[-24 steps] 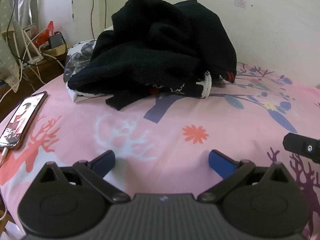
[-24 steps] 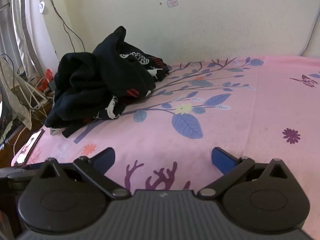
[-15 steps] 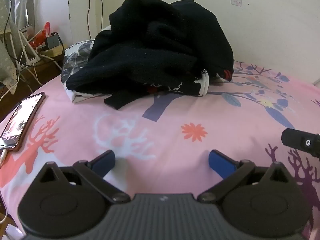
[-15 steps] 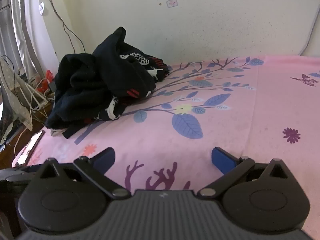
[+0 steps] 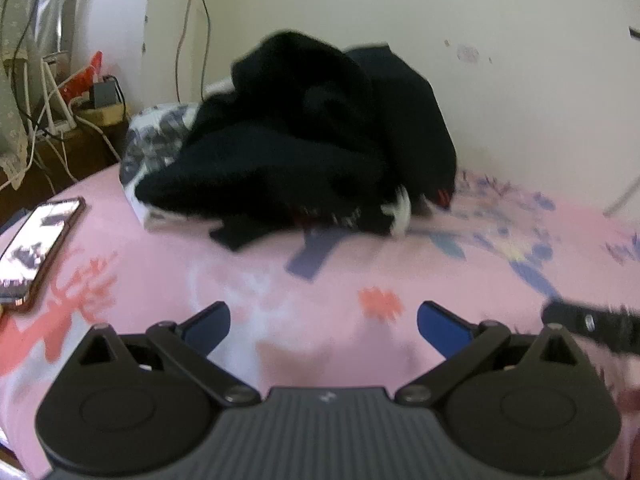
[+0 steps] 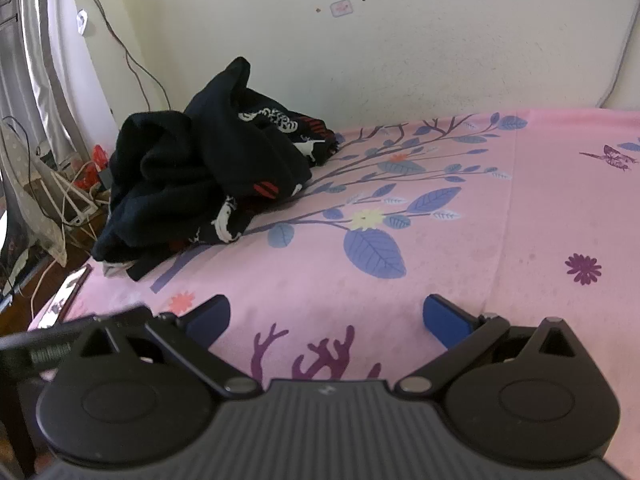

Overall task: Fold small clothes
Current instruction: 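Move both tools toward the heap of black clothes on the bed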

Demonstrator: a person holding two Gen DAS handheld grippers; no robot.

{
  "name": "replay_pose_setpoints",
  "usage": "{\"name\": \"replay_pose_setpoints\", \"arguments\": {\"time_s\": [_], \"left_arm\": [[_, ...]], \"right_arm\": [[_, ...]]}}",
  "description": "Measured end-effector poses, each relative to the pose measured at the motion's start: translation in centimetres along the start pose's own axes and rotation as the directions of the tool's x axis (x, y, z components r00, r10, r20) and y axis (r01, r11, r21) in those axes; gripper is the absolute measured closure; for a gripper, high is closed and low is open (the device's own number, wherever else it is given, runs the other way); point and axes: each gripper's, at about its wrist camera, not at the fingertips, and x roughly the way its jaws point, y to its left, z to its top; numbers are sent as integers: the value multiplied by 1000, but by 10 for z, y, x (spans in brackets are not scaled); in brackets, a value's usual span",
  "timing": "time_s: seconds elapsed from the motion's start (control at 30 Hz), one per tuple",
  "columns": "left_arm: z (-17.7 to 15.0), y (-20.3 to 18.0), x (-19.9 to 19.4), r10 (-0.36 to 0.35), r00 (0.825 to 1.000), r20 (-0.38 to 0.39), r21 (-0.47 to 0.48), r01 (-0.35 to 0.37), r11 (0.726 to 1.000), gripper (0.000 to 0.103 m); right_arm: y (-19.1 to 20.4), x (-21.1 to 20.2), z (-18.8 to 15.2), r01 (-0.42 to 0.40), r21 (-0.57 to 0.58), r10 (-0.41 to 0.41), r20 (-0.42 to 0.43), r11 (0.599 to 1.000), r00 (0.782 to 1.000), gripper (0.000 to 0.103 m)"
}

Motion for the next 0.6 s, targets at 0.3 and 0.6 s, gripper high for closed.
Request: {"name": "replay_pose_setpoints", "arguments": {"time_s": [0.3, 0.6], "left_arm": [[25, 6, 24, 61, 994, 87, 15, -63, 998, 0], [18, 33, 32, -55, 997, 53, -126, 61, 990, 0]], "right_arm": [[-14, -3, 6, -60, 89, 59, 15, 994, 998, 6], [-22, -3, 7, -108, 160, 103, 42, 981, 994, 6]]}}
